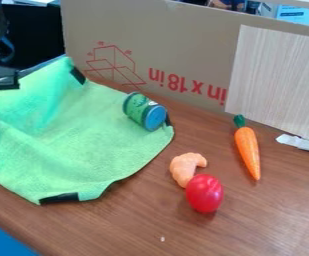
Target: Unfold the cloth from top right to bottom left
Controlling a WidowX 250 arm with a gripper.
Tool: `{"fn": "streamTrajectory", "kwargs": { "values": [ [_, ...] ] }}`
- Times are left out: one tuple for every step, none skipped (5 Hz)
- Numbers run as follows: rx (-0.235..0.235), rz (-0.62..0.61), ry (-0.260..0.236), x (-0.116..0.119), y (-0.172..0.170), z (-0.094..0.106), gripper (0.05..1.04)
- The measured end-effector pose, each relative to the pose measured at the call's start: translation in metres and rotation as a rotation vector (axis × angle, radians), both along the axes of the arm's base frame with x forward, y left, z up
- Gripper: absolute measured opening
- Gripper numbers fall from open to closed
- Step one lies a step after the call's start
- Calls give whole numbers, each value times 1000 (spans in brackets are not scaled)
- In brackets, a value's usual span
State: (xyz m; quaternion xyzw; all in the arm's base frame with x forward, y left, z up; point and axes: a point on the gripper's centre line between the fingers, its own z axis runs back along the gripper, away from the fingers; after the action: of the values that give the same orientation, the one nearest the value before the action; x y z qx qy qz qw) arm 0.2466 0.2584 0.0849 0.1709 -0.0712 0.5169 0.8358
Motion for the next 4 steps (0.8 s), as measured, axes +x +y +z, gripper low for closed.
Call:
{"fn": "streamTrajectory", "kwargs": {
  "values": [
    [6, 62, 46, -17, 20, -12, 50],
    [-14, 95, 63, -35, 31, -13, 70],
    [-1, 91, 72, -40, 36, -13, 212],
    [90, 144, 26, -45, 39, -5, 461]
  ]
}}
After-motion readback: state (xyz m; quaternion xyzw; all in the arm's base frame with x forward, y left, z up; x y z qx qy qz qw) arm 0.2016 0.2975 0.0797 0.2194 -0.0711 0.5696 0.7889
